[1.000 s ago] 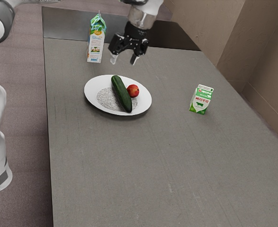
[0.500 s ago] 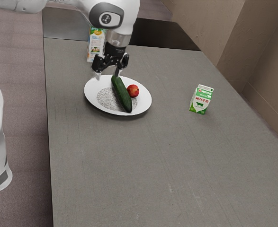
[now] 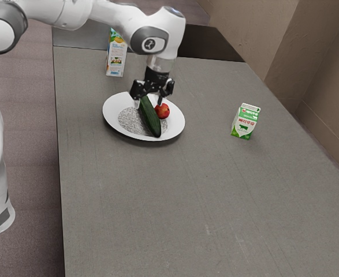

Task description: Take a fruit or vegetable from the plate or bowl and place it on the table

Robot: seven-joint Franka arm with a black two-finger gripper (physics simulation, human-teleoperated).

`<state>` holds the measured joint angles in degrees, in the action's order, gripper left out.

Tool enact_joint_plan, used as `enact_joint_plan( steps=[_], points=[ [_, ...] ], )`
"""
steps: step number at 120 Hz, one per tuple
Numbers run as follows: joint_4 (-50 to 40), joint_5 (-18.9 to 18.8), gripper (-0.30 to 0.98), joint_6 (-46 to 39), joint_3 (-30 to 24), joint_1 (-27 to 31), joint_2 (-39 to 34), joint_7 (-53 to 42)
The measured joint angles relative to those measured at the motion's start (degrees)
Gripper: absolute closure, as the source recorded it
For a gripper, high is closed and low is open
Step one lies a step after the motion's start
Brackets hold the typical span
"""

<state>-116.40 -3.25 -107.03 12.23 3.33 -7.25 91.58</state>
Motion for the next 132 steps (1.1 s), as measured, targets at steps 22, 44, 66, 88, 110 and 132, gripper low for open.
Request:
enact_joint_plan(
  steps=[22, 44, 66, 88, 110, 132],
  points=[
    [-1.39, 1.01, 0.0, -2.99, 0.17, 1.3, 1.22, -2.72],
    [-0.92, 1.21, 0.0, -4.5, 0.58, 2.66, 3.09, -5.37],
    [-0.6, 2.06, 0.0, -6.67, 0.6, 0.72, 5.2, -7.38],
    [-2.09, 3.88, 0.0, -8.63, 0.68, 0.77, 5.48, -8.97],
    [-4.04, 4.8, 0.0, -10.77, 0.65, 1.89, 6.02, -10.13],
    [-4.12, 5.55, 0.16, -11.96, 0.69, 2.73, 6.7, -10.88]
  ],
)
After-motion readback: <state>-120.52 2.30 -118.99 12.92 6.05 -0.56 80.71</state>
